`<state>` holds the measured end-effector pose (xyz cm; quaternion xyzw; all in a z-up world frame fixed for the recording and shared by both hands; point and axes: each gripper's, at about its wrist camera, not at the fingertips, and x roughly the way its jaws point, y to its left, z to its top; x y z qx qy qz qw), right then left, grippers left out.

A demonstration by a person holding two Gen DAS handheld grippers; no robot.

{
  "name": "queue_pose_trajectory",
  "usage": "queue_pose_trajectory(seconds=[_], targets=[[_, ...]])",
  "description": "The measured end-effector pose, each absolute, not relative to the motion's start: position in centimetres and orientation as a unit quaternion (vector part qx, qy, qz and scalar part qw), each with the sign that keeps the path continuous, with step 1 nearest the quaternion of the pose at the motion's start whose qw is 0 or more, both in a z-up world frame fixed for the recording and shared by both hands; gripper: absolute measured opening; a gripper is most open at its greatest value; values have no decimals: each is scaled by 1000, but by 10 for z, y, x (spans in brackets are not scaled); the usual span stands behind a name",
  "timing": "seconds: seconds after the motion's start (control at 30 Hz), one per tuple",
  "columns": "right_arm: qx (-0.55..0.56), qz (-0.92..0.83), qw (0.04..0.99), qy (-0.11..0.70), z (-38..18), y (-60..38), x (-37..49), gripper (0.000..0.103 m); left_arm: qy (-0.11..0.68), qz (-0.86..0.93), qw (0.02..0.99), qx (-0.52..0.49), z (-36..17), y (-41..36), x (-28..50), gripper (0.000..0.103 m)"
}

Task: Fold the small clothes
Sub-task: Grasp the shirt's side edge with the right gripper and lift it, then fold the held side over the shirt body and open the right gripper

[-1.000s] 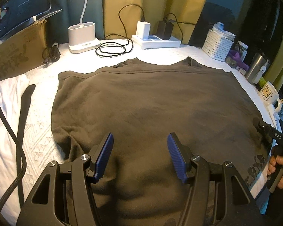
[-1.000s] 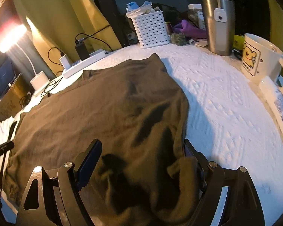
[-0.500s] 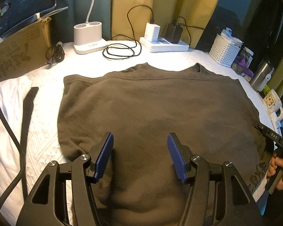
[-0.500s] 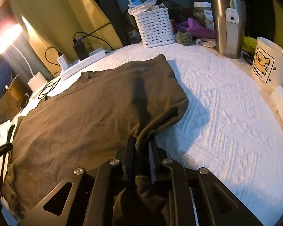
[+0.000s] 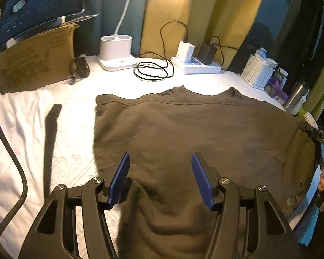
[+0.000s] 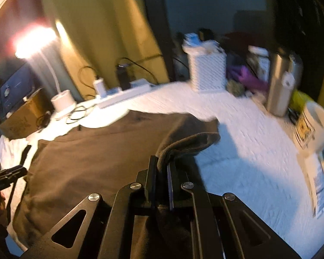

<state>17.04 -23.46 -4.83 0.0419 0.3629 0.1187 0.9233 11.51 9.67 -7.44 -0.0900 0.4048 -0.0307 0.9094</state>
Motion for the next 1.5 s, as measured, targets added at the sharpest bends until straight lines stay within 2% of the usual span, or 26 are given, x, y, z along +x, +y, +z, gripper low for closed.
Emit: queue_pose_trajectory(seconds=[0.47,1.1,1.37,1.4,1.43,1.47,1.5], targets=[[-25,230,906,354,-31,-91,146,7,374,-29,920,-116,-66,153,87,59],[-123,340,839,408,-73,59,98,7,357,-21,922,-147,-71,200,57,59],[-170,355,809,437,-100,87,78,10,359,-11,922,-146,-70,208,50,59],[-172,361,807,434,-99,88,74,13,359,-7,922,-147,-69,209,49,59],[-168,369,805,434,-98,88,72,31,359,-4,922,-146,-68,210,49,59],[-157,381,801,435,-96,87,70,61,359,-2,922,-146,-67,211,49,59],[-147,391,799,433,-93,86,67,76,359,0,922,-145,-66,210,48,59]])
